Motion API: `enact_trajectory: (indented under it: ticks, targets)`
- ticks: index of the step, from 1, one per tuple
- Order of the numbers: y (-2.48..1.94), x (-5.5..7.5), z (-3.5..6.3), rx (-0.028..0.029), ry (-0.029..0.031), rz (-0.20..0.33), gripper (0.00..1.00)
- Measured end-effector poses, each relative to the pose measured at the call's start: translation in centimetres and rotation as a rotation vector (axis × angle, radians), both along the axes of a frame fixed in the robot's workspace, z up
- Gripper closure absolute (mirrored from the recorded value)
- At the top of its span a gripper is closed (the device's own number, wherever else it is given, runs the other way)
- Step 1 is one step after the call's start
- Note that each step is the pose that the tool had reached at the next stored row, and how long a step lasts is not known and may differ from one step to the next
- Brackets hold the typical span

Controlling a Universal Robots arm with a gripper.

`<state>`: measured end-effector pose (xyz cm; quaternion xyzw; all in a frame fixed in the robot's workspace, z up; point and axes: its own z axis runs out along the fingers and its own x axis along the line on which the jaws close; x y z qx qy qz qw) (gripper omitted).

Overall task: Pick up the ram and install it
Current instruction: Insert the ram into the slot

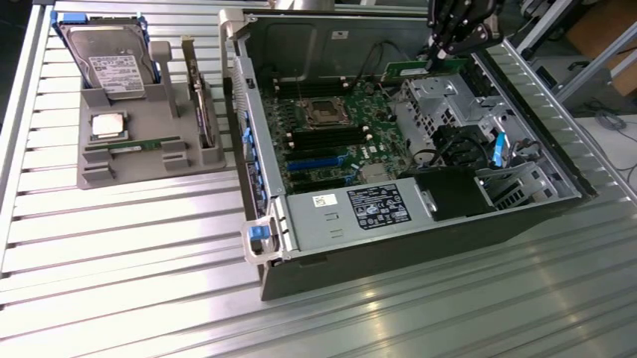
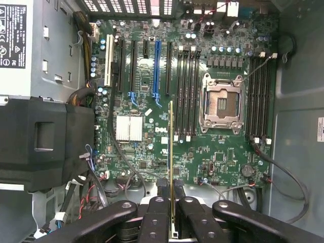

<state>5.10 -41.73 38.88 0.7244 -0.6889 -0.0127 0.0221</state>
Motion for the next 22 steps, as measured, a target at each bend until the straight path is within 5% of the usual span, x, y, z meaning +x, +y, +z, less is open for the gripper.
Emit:
enact_trajectory:
  ticks: [22]
  targets:
    - [0.0, -0.67, -0.31, -0.0001, 0.0001, 0.0, 0.86]
